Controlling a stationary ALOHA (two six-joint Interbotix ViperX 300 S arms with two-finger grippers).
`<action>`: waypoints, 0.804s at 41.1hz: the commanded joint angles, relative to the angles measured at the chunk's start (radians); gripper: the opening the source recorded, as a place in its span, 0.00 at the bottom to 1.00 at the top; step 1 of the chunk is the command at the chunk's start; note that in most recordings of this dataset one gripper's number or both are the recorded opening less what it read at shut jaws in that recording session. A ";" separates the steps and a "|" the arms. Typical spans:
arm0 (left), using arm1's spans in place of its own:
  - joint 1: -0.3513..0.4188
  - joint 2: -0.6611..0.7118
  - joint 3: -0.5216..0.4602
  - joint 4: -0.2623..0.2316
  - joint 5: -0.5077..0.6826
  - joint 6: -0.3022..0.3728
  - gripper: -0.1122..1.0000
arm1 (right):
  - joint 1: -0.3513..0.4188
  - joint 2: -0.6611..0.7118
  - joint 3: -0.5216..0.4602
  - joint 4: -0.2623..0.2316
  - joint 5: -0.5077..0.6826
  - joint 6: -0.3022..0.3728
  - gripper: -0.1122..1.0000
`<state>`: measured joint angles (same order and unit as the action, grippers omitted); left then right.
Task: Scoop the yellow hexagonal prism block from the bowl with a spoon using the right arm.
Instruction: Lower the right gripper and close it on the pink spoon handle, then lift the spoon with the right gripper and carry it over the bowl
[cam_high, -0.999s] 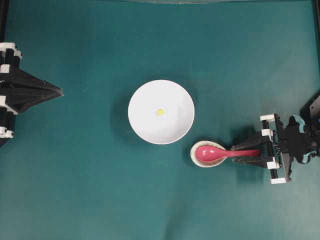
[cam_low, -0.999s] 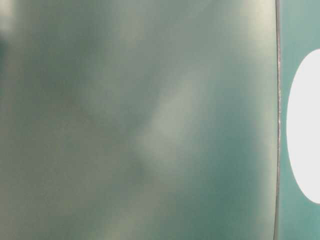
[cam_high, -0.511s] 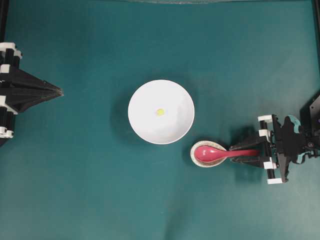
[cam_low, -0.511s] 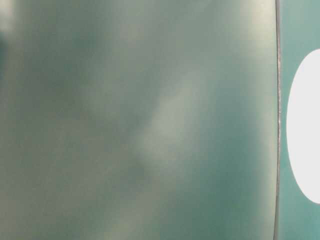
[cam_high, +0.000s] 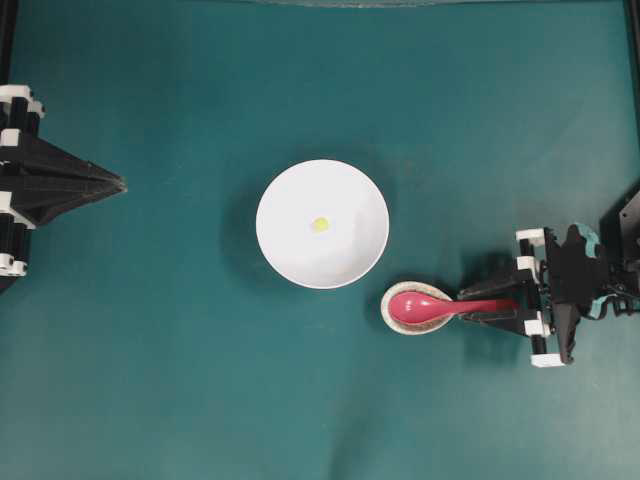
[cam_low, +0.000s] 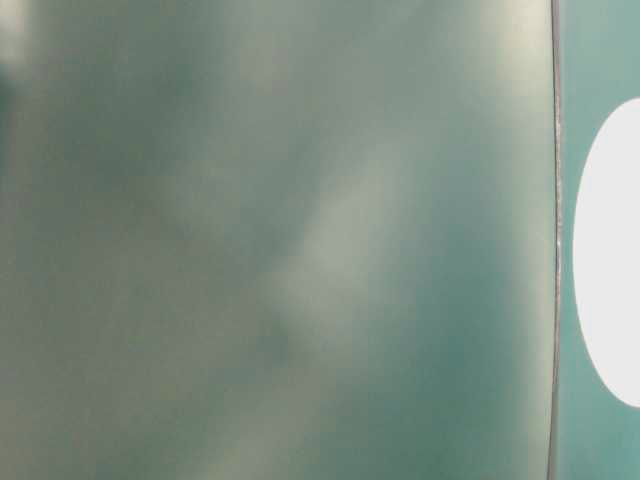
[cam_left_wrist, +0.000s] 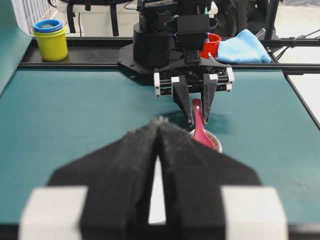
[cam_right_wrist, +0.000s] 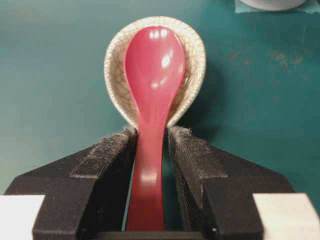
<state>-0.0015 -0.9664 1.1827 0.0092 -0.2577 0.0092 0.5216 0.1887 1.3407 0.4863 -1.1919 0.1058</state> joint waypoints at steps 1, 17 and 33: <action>0.000 0.009 -0.028 0.003 -0.006 0.002 0.11 | 0.000 -0.011 -0.009 0.003 0.003 0.002 0.46; 0.000 0.009 -0.028 0.003 0.000 0.002 0.11 | -0.002 -0.014 -0.011 0.003 -0.002 0.002 0.41; 0.000 0.009 -0.028 0.003 0.009 0.003 0.11 | -0.006 -0.190 0.014 0.003 0.011 -0.046 0.33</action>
<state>-0.0015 -0.9664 1.1827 0.0092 -0.2470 0.0107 0.5200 0.0690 1.3530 0.4863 -1.1842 0.0767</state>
